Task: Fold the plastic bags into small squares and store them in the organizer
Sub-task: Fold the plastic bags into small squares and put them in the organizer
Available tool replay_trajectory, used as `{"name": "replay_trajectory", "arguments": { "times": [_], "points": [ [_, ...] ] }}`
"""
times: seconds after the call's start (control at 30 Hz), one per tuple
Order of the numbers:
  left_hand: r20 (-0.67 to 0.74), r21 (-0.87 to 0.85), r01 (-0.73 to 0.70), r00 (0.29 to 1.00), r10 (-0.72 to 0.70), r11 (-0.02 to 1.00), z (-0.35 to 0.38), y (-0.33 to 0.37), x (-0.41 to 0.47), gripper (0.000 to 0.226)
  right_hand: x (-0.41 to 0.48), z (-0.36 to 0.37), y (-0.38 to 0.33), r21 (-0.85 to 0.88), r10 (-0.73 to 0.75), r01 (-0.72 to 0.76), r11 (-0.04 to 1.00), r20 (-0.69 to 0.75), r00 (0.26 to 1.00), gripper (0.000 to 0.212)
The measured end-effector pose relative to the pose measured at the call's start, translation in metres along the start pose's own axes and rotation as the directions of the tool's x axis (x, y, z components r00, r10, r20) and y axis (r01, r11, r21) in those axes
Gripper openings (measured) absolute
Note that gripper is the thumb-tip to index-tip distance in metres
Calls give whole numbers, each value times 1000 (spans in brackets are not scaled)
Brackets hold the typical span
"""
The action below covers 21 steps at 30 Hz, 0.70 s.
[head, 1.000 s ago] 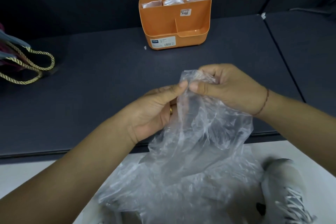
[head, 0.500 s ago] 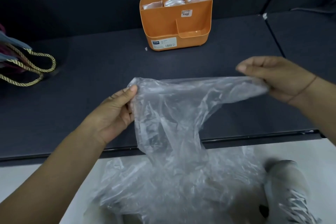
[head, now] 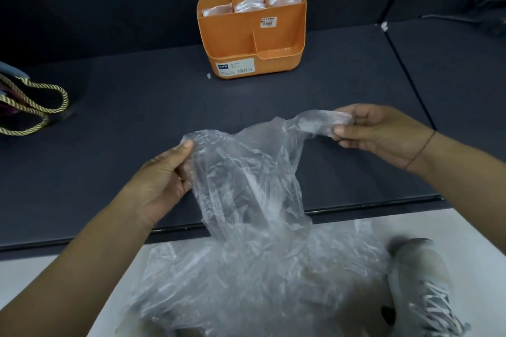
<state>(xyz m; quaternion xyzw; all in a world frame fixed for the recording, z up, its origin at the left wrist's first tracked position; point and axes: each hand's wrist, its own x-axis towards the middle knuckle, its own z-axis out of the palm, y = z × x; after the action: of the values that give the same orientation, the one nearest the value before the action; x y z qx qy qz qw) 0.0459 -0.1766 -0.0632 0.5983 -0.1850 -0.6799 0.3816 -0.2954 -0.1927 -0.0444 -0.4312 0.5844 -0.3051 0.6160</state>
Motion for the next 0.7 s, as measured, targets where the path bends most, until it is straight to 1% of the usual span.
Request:
{"name": "replay_trajectory", "arguments": {
  "times": [0.03, 0.1, 0.2, 0.3, 0.33, 0.37, 0.4, 0.47, 0.5, 0.57, 0.6, 0.63, 0.7],
  "points": [
    [-6, -20, 6, 1000, -6, 1000, 0, 0, 1, 56, 2, -1, 2, -5, -13, 13, 1000, -38, 999, 24],
    [-18, -64, 10, 1000, -12, 998, 0, 0, 1, 57, 5, -4, 6, -18, -32, 30, 999, -111, 993, 23],
    [-48, -119, 15, 999, -21, 993, 1, 2, 3, 50, 12, -11, 10, -40, -62, 55, 998, -218, 974, 18],
    [-80, -180, -5, 997, -10, 984, 0, 5, 9, 58, 19, -20, 13, -59, -78, 63, 996, -306, 949, 8],
    [-97, -189, -20, 995, 1, 982, 1, 6, 11, 60, 22, -21, 13, -75, -89, 69, 995, -325, 941, 8],
    [-114, -187, -28, 993, 7, 982, 2, 6, 14, 57, 24, -22, 12, -92, -103, 76, 993, -341, 934, 11],
    [-125, -170, -35, 992, 13, 985, 4, 8, 18, 47, 27, -22, 10, -104, -114, 82, 991, -362, 925, 14],
    [-132, -142, -68, 990, 50, 988, 9, 14, 25, 17, 34, -23, 3, -94, -116, 83, 992, -431, 895, 21],
    [-157, -155, -94, 985, 69, 983, 12, 18, 29, 10, 39, -26, -1, -68, -108, 85, 994, -473, 874, 23],
    [-230, -161, -123, 970, 84, 979, 16, 30, 33, 16, 47, -31, -8, -1, -90, 105, 994, -524, 847, 23],
    [-233, -150, -115, 969, 77, 982, 19, 33, 33, 16, 50, -33, -11, 28, -87, 119, 993, -520, 850, 21],
    [-208, -125, -83, 976, 56, 989, 22, 34, 29, 23, 52, -34, -12, 57, -85, 130, 990, -495, 865, 19],
    [-114, -23, 11, 993, -13, 1000, 27, 27, 17, 45, 53, -31, -11, 134, -68, 140, 981, -442, 894, 15]
  ]
}}
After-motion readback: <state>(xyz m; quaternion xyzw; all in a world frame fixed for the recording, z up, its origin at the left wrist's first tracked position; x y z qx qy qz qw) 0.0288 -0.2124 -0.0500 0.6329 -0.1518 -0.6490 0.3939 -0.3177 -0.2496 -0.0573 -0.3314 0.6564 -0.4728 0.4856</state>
